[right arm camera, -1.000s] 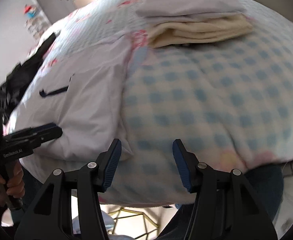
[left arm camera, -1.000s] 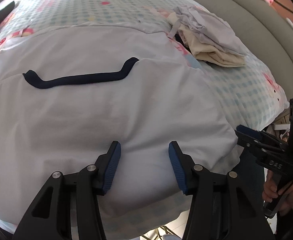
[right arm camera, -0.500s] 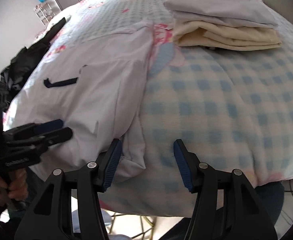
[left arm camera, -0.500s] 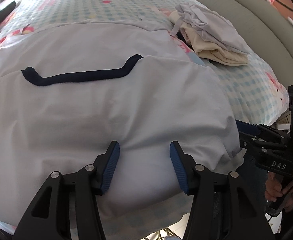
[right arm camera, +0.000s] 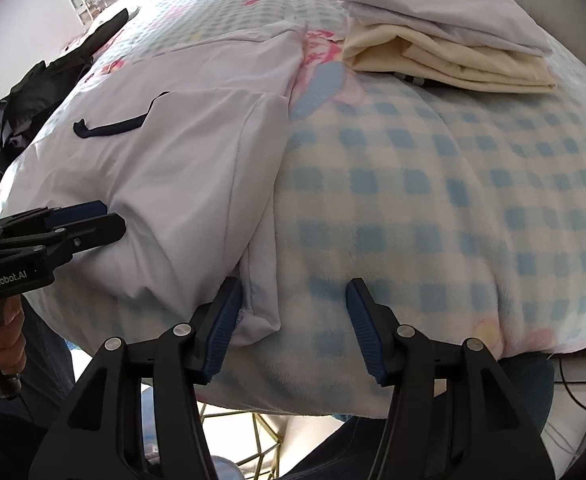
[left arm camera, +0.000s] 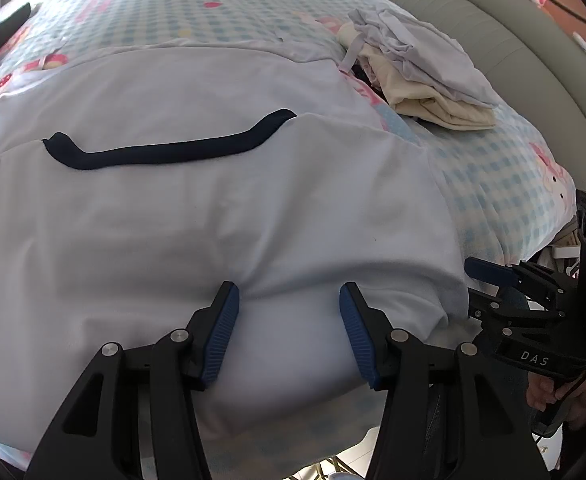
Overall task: Fold clothes
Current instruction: 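Smooth the folded white shirt with both grippers open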
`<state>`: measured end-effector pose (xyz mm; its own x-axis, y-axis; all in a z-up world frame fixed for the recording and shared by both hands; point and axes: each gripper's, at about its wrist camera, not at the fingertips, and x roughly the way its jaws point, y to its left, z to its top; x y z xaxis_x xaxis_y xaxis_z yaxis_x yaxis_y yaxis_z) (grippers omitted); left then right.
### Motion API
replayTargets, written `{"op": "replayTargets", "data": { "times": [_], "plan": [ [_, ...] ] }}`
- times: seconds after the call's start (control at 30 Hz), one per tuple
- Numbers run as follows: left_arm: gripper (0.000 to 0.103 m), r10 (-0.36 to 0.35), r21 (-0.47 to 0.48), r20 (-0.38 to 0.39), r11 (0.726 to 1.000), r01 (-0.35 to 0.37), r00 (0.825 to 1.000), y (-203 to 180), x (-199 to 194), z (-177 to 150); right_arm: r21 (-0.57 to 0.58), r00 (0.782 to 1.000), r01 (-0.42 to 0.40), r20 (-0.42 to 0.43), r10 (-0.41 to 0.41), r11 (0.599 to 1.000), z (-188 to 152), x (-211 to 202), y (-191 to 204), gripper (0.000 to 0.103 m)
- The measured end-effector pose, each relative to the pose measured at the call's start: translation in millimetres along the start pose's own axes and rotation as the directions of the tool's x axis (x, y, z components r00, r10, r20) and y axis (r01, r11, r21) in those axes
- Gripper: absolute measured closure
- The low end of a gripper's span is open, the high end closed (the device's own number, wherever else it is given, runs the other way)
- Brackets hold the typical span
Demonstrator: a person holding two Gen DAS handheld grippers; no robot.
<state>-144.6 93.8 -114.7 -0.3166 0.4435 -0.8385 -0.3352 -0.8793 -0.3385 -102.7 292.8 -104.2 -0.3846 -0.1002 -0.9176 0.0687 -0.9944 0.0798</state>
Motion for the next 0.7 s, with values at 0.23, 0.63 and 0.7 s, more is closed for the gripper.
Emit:
{"op": "replayTargets", "data": {
  "times": [0.23,0.63,0.7],
  "plan": [
    [0.049,0.0,0.0,0.003,1.0,0.0,1.0,0,0,-1,0.022,1.0,-0.009,-0.009,0.009,1.0,0,1,-1,0.044],
    [0.049,-0.004,0.0,0.005,1.0,0.004,1.0,2,-1,-1,0.039,1.0,-0.002,-0.017,0.003,0.999,-9,-7,-12,0.042],
    [0.049,-0.004,0.002,0.005,1.0,0.004,1.0,2,-1,-1,0.043,1.0,0.015,-0.026,-0.014,0.999,-7,-4,-10,0.041]
  ]
}}
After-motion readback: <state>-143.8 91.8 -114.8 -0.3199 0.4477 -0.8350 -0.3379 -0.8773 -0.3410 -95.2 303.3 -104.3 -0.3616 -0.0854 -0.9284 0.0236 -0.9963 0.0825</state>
